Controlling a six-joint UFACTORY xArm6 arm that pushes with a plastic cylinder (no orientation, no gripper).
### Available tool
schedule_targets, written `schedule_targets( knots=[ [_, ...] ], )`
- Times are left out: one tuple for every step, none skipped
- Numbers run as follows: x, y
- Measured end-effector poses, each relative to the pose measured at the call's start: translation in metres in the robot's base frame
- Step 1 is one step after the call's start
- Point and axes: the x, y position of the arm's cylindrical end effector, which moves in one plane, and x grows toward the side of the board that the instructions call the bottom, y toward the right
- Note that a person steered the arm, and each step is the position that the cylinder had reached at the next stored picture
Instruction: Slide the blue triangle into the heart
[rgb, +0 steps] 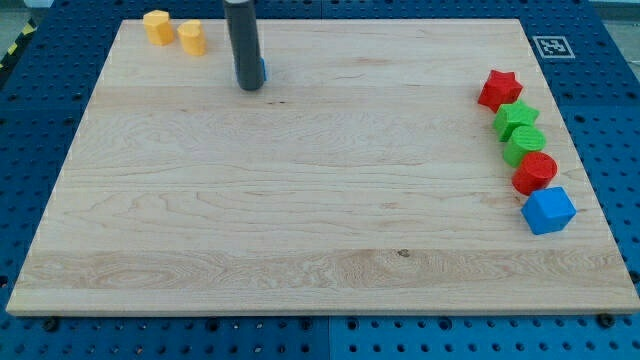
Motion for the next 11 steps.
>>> schedule_targets(
  knots=[
    [-0.015, -0.023],
    [-0.003, -0.015],
    [-0.006, 0.007],
    [-0.026, 0.013],
    [-0.045, 0.013],
    [-0.068, 0.013],
    [-0.085, 0.013],
    [-0.099, 0.013],
    [-0.11, 0.01],
    [-0.11, 0.009],
    [-0.11, 0.009]
  ],
)
